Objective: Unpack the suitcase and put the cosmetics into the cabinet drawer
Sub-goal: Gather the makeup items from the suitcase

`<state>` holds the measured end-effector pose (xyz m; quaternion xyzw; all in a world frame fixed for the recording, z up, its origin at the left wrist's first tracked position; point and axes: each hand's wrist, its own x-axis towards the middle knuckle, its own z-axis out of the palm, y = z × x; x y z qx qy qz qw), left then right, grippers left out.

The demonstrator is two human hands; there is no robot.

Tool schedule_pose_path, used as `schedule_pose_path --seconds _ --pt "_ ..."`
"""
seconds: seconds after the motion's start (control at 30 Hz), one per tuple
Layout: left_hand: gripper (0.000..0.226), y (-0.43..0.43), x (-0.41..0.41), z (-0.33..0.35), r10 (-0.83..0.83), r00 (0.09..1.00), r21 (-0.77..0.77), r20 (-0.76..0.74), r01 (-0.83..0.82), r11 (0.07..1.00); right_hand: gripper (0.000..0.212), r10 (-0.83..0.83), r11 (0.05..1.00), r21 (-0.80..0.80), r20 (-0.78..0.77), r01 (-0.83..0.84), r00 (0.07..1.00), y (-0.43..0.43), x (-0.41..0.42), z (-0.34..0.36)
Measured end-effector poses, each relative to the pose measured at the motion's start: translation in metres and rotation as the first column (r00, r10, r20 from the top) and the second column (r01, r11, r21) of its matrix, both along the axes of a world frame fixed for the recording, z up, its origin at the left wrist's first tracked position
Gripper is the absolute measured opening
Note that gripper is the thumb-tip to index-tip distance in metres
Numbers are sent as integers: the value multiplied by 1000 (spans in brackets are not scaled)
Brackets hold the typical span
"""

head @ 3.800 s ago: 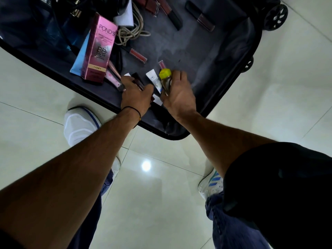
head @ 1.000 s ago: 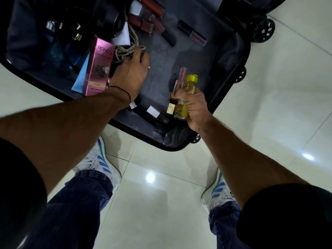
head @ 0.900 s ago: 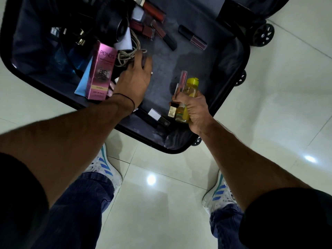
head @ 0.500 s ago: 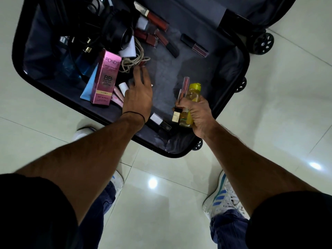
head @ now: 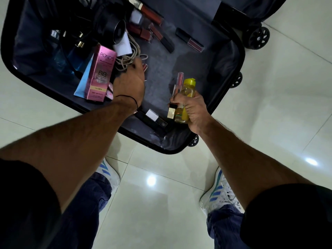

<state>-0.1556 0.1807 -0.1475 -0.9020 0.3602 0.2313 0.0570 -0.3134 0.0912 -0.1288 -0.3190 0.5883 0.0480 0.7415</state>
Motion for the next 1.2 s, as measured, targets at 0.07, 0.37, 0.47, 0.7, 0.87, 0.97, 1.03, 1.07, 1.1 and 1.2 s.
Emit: schedule_pose_path --seconds 0.07,0.37,0.47,0.7,0.87,0.97,1.03,1.07,1.1,1.2 --pt "51 0 4 6 -6 997 -60 -74 2 998 29 -7 1000 -3 -1 7 1000 0 0 1" --pt "28 7 -34 91 467 365 -84 -805 -851 519 33 -7 1000 -13 38 7 999 -12 -5 64" --pt "24 8 -54 153 427 267 -79 -864 -910 408 34 44 999 -23 83 -42 996 -28 -16 120" --pt "22 -36 -126 380 288 274 -161 -918 -919 361 32 103 992 -85 187 -89 977 -81 -81 354" --pt "27 -75 -195 560 138 278 -222 -951 -921 321 32 127 969 -236 215 -75 968 -111 -158 550" --pt "25 -82 -247 648 25 259 -240 -965 -922 303 29 87 946 -323 242 -4 966 -115 -220 646" --pt "28 -79 -288 696 -50 232 -235 -972 -914 330 28 42 922 -381 252 59 967 -106 -271 705" --pt "32 -77 -310 717 -102 223 -245 -969 -901 359 30 16 905 -414 257 95 966 -97 -299 733" --pt "33 -74 -330 735 -145 214 -254 -966 -887 387 33 -9 885 -446 266 131 964 -85 -324 758" --pt "21 -61 -398 783 -284 166 -292 -944 -822 489 37 -98 806 -537 295 249 951 -40 -409 816"
